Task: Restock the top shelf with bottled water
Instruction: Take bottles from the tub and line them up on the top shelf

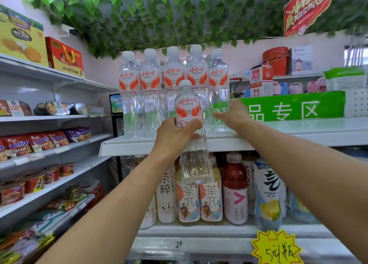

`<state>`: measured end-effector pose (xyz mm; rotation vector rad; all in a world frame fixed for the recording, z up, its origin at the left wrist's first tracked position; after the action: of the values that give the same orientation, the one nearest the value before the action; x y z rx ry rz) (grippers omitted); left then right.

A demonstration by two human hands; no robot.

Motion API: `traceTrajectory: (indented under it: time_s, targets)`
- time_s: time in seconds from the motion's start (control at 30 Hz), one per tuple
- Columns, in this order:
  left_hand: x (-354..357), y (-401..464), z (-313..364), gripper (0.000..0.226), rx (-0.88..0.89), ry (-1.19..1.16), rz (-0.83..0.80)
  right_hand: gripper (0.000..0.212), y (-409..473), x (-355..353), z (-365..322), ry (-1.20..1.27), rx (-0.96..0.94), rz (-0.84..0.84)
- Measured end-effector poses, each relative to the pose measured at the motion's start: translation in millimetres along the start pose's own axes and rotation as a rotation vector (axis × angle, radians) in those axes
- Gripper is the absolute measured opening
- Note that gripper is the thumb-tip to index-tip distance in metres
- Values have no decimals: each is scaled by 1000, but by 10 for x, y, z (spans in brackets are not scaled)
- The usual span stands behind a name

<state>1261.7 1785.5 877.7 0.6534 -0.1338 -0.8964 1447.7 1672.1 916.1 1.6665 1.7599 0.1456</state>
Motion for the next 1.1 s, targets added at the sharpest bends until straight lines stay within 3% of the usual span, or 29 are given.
traceTrajectory:
  time_s: [0.37,0.47,0.57,0.63,0.67,0.73,0.8,0.87,1.0,1.1]
  targets:
    - [-3,5,2,26,11,27,6,59,-40,6,-19,-129,-1,-57]
    - [2,2,8,24,8,40,10,60,-228,-69,-75,-203,-99,-5]
    - [12,-15,27,25,-5,35,-14,42,-606,-248,-225,-94,-273,129]
    - [8,-17,44,27,-40,18,-44,33,-932,-295,-290,115,-274,-15]
    - [2,-11,60,28,-51,14,-58,41,-1116,-279,-317,195,-245,-148]
    - [-17,3,112,28,-51,39,-59,59,-1465,-228,-354,179,-212,-396]
    - [-15,7,181,28,-35,47,-39,40,-1654,-185,-322,80,-255,-502]
    - [45,-4,269,29,-19,5,-45,25,-1656,-194,-309,55,-284,-464]
    - [200,20,559,48,142,-3,-89,44,-1455,-351,-349,90,-306,-257]
    - [255,96,845,41,298,120,-104,35,-1277,-529,-416,117,-341,-141]
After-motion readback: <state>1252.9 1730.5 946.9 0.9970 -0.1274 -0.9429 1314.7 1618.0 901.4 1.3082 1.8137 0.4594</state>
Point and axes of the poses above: each hand's wrist, its own y-axis towards the middle knuckle, its own x-axis out of the palm, z = x × y, the point moved 6 cm from there along y, towards the middle knuckle, and after that the axes turned 3 degrees about x, right-handed, at the moved point
